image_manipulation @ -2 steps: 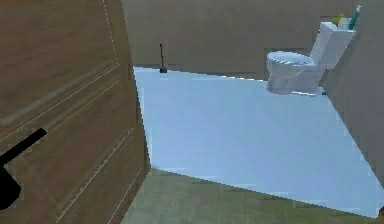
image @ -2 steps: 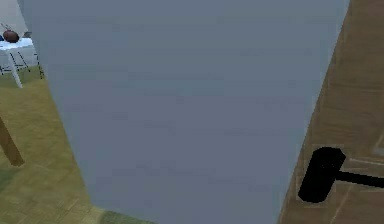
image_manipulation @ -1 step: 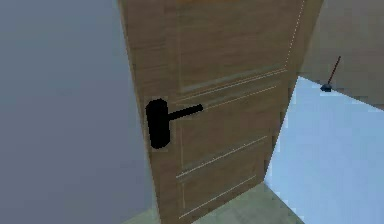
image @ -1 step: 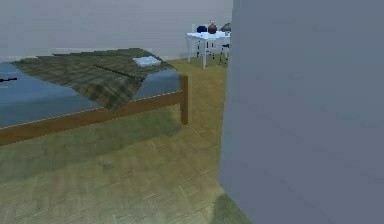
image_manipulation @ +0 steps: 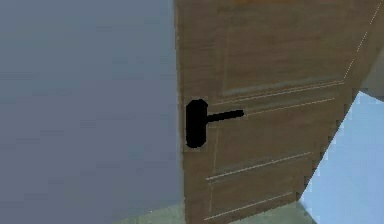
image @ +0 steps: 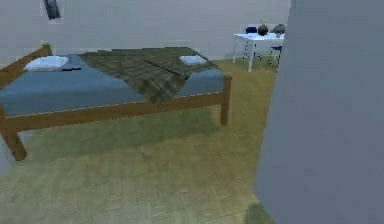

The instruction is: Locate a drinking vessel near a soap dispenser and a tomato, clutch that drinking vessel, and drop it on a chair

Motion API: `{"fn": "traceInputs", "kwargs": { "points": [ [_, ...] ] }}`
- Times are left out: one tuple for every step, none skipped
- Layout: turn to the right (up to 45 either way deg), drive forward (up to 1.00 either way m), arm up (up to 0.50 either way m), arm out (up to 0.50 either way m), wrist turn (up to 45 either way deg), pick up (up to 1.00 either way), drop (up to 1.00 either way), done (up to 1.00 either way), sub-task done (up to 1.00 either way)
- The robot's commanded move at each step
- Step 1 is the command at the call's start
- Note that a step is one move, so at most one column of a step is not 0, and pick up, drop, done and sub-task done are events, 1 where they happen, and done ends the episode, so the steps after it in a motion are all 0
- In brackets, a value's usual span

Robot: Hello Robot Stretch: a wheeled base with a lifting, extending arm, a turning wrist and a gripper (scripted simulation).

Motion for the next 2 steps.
{"fn": "traceInputs", "kwargs": {
  "points": [
    [0.0, 1.0, 0.0, 0.0, 0.0, 0.0, 0.0, 0.0, 0.0],
    [0.0, 0.55, 0.0, 0.0, 0.0, 0.0, 0.0, 0.0, 0.0]
  ]
}}
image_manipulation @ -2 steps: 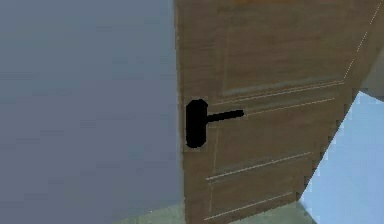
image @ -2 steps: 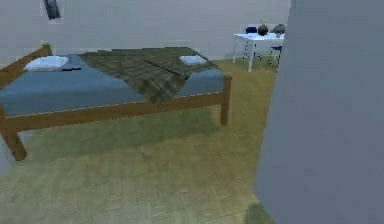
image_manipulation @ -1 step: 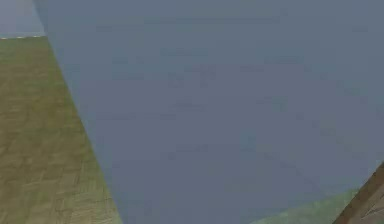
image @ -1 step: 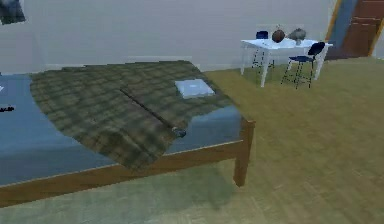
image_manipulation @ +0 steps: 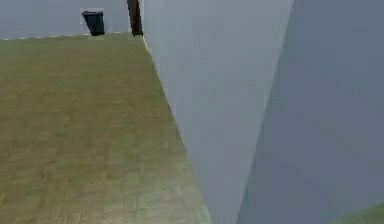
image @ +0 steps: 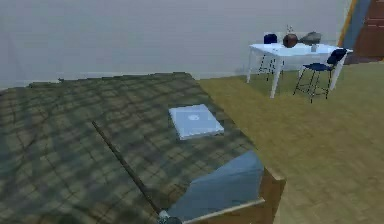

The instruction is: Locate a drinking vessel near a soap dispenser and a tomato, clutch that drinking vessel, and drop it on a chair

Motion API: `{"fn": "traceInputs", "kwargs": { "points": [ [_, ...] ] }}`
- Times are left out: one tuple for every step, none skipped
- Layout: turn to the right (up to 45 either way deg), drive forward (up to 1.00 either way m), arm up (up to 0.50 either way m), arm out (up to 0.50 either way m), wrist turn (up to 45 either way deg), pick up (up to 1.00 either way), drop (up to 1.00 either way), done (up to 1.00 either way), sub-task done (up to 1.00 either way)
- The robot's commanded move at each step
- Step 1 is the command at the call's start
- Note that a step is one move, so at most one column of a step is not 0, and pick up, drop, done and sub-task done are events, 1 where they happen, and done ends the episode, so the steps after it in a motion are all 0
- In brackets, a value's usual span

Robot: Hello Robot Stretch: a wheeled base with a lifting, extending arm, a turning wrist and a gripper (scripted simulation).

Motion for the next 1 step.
{"fn": "traceInputs", "kwargs": {
  "points": [
    [45.0, 0.0, 0.0, 0.0, 0.0, 0.0, 0.0, 0.0, 0.0]
  ]
}}
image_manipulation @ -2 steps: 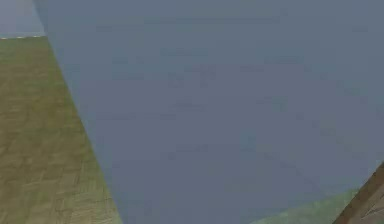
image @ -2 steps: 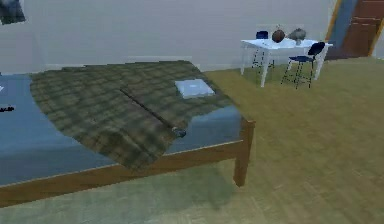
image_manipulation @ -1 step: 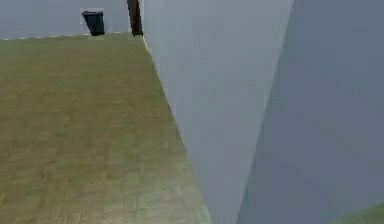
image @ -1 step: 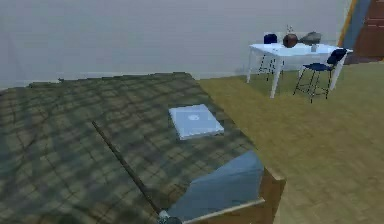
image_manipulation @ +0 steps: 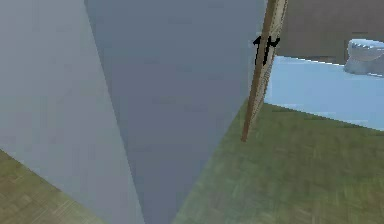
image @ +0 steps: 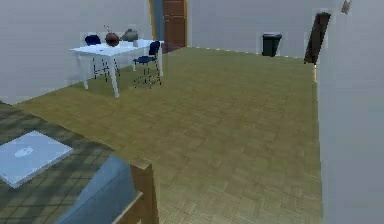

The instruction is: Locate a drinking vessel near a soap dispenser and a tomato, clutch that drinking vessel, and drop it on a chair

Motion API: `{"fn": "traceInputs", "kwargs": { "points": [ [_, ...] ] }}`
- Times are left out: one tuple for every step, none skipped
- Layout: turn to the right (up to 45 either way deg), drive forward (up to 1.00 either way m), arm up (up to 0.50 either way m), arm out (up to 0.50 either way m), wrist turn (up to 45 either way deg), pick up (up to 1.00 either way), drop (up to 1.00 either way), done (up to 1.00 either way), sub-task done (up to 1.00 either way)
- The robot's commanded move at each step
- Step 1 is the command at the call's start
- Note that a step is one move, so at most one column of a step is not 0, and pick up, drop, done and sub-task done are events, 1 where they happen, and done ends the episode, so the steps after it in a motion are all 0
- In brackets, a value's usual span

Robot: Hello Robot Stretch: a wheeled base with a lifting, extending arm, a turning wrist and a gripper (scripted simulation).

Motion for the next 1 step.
{"fn": "traceInputs", "kwargs": {
  "points": [
    [24.0, 0.0, 0.0, 0.0, 0.0, 0.0, 0.0, 0.0, 0.0]
  ]
}}
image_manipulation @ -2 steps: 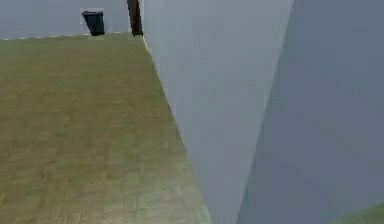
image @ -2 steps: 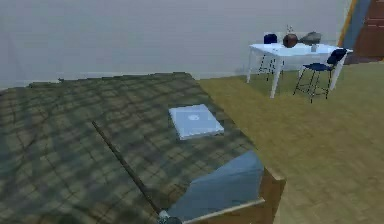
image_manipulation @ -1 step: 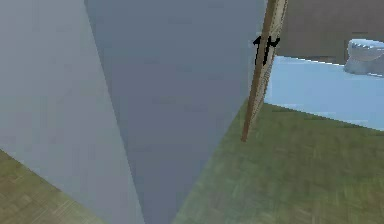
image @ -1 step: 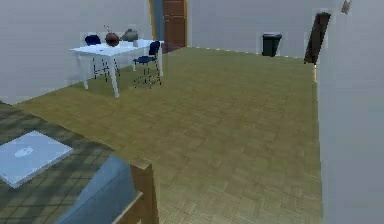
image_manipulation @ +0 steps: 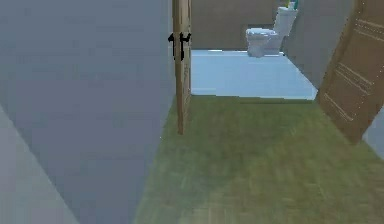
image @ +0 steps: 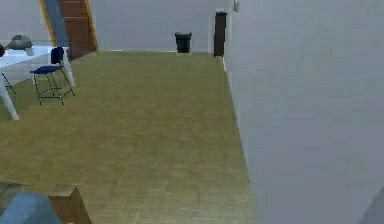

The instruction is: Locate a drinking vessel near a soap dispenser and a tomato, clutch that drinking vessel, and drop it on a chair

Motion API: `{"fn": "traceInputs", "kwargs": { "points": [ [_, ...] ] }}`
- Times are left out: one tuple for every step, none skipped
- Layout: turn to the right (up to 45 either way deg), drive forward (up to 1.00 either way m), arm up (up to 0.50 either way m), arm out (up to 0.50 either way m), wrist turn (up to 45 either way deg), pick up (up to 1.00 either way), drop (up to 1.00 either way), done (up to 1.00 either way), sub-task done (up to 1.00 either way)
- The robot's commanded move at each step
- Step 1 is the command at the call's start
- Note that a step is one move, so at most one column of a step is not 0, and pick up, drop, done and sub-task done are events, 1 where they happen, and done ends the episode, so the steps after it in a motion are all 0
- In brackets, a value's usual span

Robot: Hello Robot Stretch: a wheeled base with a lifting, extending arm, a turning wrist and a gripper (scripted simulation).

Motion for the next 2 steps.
{"fn": "traceInputs", "kwargs": {
  "points": [
    [0.0, 0.3, 0.0, 0.0, 0.0, 0.0, 0.0, 0.0, 0.0],
    [6.0, 0.0, 0.0, 0.0, 0.0, 0.0, 0.0, 0.0, 0.0]
  ]
}}
